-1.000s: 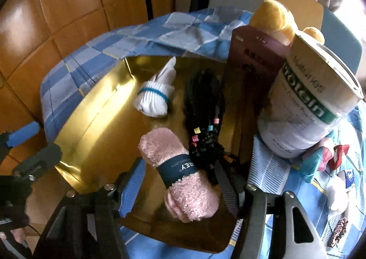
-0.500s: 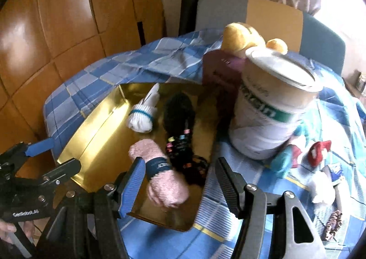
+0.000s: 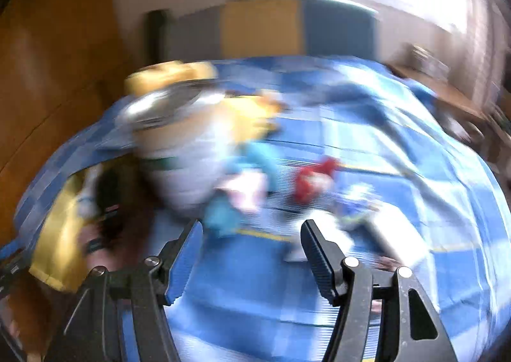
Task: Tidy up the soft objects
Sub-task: 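Move both tools away from the tray back toward the soft-item pile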
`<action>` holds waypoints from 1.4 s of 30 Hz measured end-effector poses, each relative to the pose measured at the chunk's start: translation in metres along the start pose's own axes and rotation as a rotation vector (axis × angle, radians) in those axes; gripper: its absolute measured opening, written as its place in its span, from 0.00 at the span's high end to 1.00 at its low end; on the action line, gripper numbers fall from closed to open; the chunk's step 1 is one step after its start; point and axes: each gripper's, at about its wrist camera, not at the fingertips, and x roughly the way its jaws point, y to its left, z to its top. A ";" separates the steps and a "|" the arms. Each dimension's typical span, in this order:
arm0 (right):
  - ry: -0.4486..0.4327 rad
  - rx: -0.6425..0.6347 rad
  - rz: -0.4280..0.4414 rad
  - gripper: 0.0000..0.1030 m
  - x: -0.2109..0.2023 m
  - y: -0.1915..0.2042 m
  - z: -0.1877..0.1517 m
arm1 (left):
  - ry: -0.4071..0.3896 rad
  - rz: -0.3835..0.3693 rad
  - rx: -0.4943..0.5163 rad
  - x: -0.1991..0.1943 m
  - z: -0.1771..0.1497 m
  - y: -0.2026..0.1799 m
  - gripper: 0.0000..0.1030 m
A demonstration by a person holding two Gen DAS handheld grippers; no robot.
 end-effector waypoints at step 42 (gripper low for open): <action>0.115 0.571 0.068 0.37 0.031 -0.132 -0.025 | 0.272 -0.178 0.190 0.208 0.039 -0.239 0.65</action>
